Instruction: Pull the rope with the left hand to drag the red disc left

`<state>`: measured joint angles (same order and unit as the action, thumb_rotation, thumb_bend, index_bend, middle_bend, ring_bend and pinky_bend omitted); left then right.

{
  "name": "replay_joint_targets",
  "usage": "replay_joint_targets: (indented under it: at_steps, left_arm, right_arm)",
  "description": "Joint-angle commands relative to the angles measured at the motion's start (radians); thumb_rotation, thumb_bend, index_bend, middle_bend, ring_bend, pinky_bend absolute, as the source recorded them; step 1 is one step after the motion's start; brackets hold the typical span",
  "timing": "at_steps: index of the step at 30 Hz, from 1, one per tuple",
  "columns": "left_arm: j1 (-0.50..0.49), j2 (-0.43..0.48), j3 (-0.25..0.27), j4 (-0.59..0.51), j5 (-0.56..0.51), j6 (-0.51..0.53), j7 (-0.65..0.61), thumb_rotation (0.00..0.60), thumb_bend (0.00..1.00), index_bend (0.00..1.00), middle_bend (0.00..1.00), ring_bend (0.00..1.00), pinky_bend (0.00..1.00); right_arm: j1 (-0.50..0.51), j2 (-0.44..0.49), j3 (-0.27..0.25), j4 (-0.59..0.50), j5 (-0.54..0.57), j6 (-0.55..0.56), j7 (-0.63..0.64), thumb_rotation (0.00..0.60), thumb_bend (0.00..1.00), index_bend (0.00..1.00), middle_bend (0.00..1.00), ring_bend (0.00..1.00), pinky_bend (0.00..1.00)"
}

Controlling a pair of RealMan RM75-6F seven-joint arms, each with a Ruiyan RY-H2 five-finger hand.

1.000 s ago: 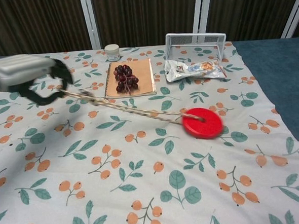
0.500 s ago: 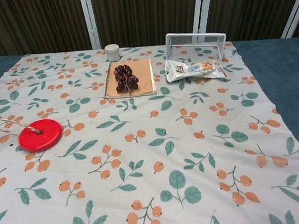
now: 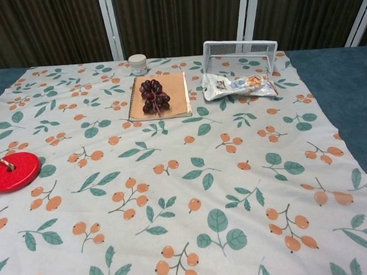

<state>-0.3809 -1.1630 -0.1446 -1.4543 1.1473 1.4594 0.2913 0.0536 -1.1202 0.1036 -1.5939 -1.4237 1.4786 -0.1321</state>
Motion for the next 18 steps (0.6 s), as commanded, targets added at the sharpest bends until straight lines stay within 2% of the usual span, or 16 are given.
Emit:
replay_joint_targets:
  at_steps: [1, 3, 5, 7, 8, 9, 10, 11, 13, 18]
  left_arm:
    - [-0.026, -0.042, 0.012, -0.025, 0.087, -0.024, -0.049, 0.6, 0.78, 0.86, 0.3, 0.15, 0.29]
    - [-0.028, -0.058, 0.034, -0.014, 0.109, -0.055, -0.051, 0.6, 0.74, 0.82, 0.3, 0.16, 0.29]
    - [-0.023, -0.07, 0.047, -0.004, 0.126, -0.07, -0.079, 0.6, 0.69, 0.7, 0.28, 0.15, 0.28]
    - [-0.013, -0.072, 0.068, 0.001, 0.155, -0.089, -0.134, 0.6, 0.58, 0.5, 0.24, 0.13, 0.27]
    - [-0.01, -0.068, 0.077, 0.003, 0.165, -0.099, -0.151, 0.6, 0.52, 0.36, 0.21, 0.12, 0.25]
    - [-0.008, -0.06, 0.09, 0.004, 0.176, -0.118, -0.164, 0.6, 0.45, 0.16, 0.16, 0.09, 0.22]
    - [-0.006, -0.053, 0.097, 0.002, 0.176, -0.134, -0.167, 0.6, 0.39, 0.05, 0.1, 0.05, 0.19]
    - [-0.007, -0.044, 0.104, -0.003, 0.173, -0.154, -0.168, 0.6, 0.37, 0.01, 0.06, 0.03, 0.17]
    - [-0.009, -0.022, 0.108, -0.027, 0.159, -0.197, -0.184, 0.6, 0.32, 0.0, 0.0, 0.0, 0.11]
    - [-0.004, 0.005, 0.102, -0.056, 0.196, -0.191, -0.221, 0.6, 0.28, 0.0, 0.0, 0.0, 0.07]
  right_arm:
    - [-0.003, 0.0, -0.002, -0.001, 0.002, 0.002, 0.013, 0.6, 0.35, 0.0, 0.0, 0.0, 0.0]
    - [-0.005, 0.001, -0.003, -0.001, 0.003, 0.002, 0.023, 0.6, 0.35, 0.0, 0.0, 0.0, 0.0]
    - [-0.006, 0.002, -0.003, 0.001, 0.005, 0.003, 0.027, 0.6, 0.35, 0.0, 0.0, 0.0, 0.0]
    - [-0.008, 0.004, -0.003, 0.003, 0.009, 0.003, 0.031, 0.6, 0.35, 0.0, 0.0, 0.0, 0.0]
    - [-0.008, 0.004, -0.002, 0.004, 0.011, 0.003, 0.033, 0.6, 0.35, 0.0, 0.0, 0.0, 0.0]
    - [-0.009, 0.006, -0.001, 0.004, 0.015, 0.002, 0.035, 0.6, 0.35, 0.0, 0.0, 0.0, 0.0]
    - [-0.009, 0.006, -0.001, 0.003, 0.017, 0.001, 0.036, 0.6, 0.35, 0.0, 0.0, 0.0, 0.0]
    - [-0.009, 0.007, 0.0, 0.003, 0.018, 0.0, 0.037, 0.6, 0.35, 0.0, 0.0, 0.0, 0.0]
    - [-0.007, 0.007, 0.0, 0.0, 0.016, -0.001, 0.036, 0.6, 0.35, 0.0, 0.0, 0.0, 0.0]
    - [-0.001, 0.005, 0.0, -0.009, 0.011, -0.004, 0.029, 0.6, 0.35, 0.0, 0.0, 0.0, 0.0]
